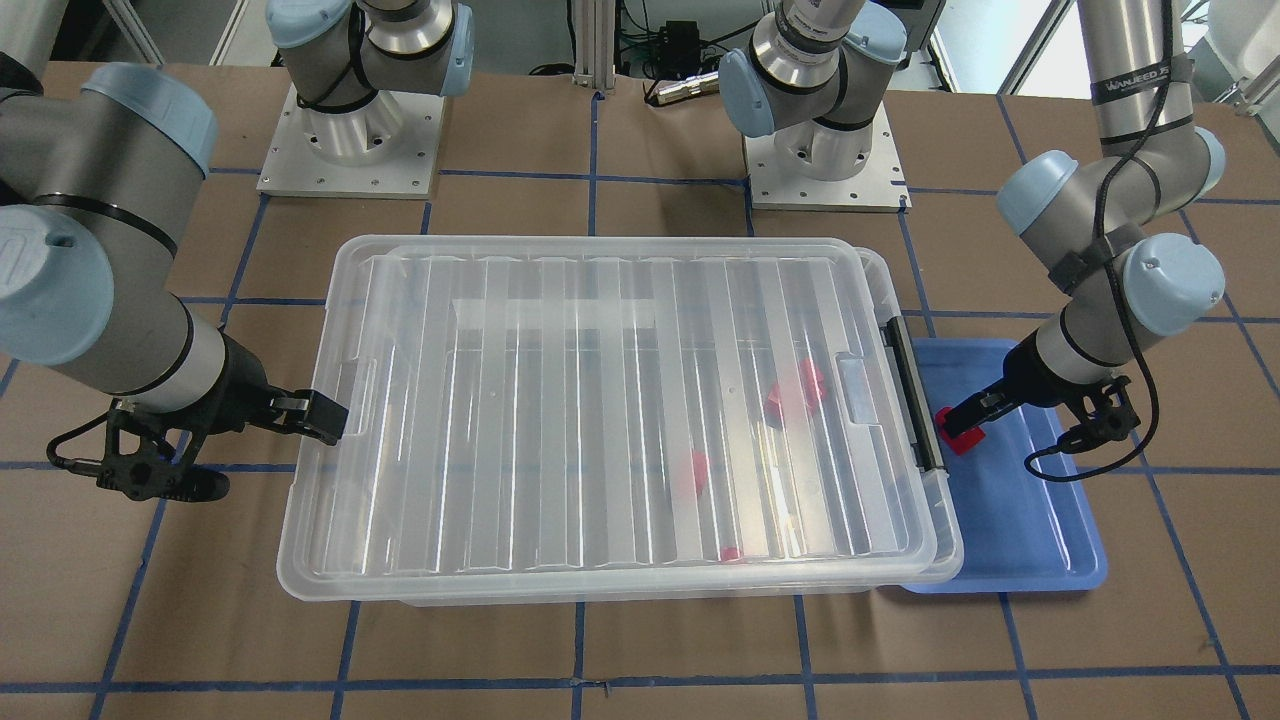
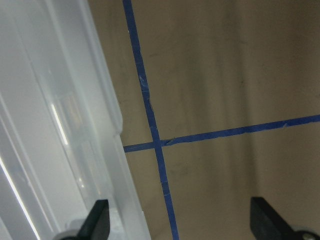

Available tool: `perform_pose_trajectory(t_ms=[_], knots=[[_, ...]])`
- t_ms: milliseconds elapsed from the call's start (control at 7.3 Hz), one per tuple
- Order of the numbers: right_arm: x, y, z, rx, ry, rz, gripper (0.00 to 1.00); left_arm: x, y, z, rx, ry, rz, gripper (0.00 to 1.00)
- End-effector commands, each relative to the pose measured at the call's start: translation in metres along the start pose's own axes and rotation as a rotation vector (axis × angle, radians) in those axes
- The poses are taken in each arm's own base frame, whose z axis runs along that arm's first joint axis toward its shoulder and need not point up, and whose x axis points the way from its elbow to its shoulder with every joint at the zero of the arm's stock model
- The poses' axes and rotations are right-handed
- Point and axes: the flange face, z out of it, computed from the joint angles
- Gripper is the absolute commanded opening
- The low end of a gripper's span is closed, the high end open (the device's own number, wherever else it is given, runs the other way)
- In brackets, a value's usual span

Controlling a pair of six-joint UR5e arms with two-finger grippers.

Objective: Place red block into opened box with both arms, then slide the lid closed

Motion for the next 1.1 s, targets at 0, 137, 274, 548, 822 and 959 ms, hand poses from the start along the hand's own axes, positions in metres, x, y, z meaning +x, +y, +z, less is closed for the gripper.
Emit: perform_pose_trajectory(t_ms=[0,137,274,548,822,959], knots=[[0.012,-0.003,-0.001,0.006,0.032,0.001,1.0,0.001,0.002,0.015,-0.006,0.002,-0.005,1.0],[0.028,-0.007,-0.002,0.005,0.028,0.006,1.0,0.0,-0.001,0.025,-0.015,0.002,-0.005,1.0],[0.045,-0.011,-0.004,0.008,0.024,0.03,1.0,0.0,-0.005,0.026,0.007,0.0,0.0,1.0],[0.062,-0.017,-0.01,0.024,0.019,0.037,1.0,0.003,-0.004,0.029,0.01,0.0,0.003,1.0],[0.072,-0.019,-0.012,0.03,0.019,0.005,1.0,0.003,-0.004,0.028,0.012,-0.005,0.002,0.45],[0.087,-0.021,-0.014,0.03,0.016,0.006,1.0,0.003,-0.003,0.028,0.003,-0.005,0.009,0.27]])
